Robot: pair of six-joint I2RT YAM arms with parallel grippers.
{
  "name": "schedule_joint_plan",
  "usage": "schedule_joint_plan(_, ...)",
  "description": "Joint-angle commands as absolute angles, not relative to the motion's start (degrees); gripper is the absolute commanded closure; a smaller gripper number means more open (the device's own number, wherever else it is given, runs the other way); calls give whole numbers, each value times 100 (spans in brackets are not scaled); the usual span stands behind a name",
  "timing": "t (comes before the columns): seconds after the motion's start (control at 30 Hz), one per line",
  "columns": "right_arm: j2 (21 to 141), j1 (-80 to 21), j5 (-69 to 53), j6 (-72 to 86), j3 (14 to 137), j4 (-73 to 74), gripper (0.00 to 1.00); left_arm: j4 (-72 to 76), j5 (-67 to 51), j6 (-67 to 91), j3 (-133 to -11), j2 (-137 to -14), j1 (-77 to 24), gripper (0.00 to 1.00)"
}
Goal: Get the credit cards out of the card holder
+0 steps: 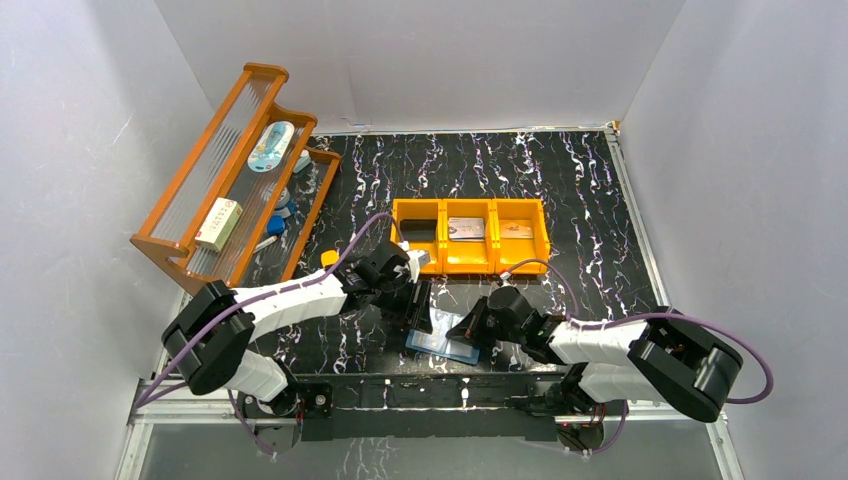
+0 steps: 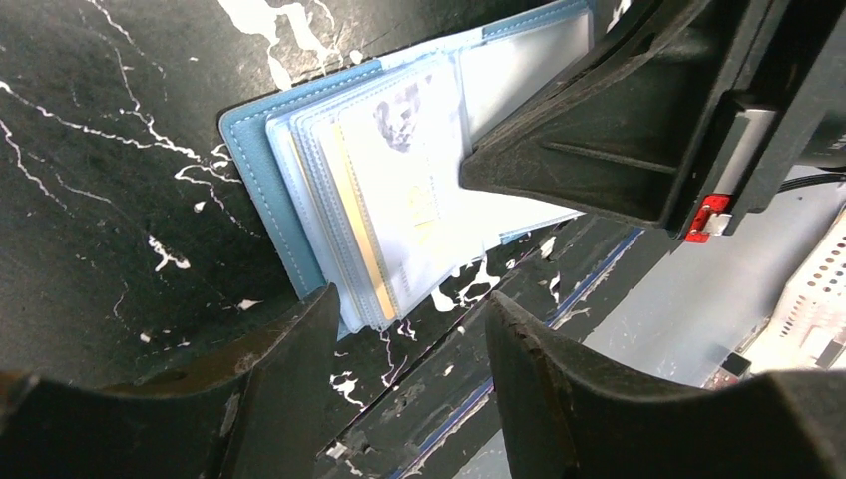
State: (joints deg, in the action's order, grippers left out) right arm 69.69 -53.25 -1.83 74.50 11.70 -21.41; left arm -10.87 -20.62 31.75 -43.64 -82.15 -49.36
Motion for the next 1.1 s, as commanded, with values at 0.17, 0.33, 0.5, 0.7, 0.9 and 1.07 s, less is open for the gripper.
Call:
schedule_joint_plan(0.17,7328,-5203,-333,7561,804,-1680,94,-734,-2407,3258,-4679,-8324,-5012,51)
schedule_joint_plan(0.33,7510,-5194,-339,7550,891,-1611,94,-611,-2491,3260,-4640,-8631,-5027,51)
schedule_joint_plan(0.5,7541,-5187,-340,7541,918,-1512,94,-623,-2061,3318,-4522,-8667,-5032,53)
schedule_joint_plan(0.7,7541,-5176,-351,7545,899,-1503,93,-622,-1726,3285,-4475,-8590,-5030,50)
schedule_joint_plan(0.9,7541,-5165,-350,7567,887,-1534,93,-562,-1927,3241,-4494,-8745,-5034,50)
schedule_joint_plan(1.07,7562,-5168,-366,7567,893,-1548,92,-426,-2235,3206,-4437,-8784,-5048,51)
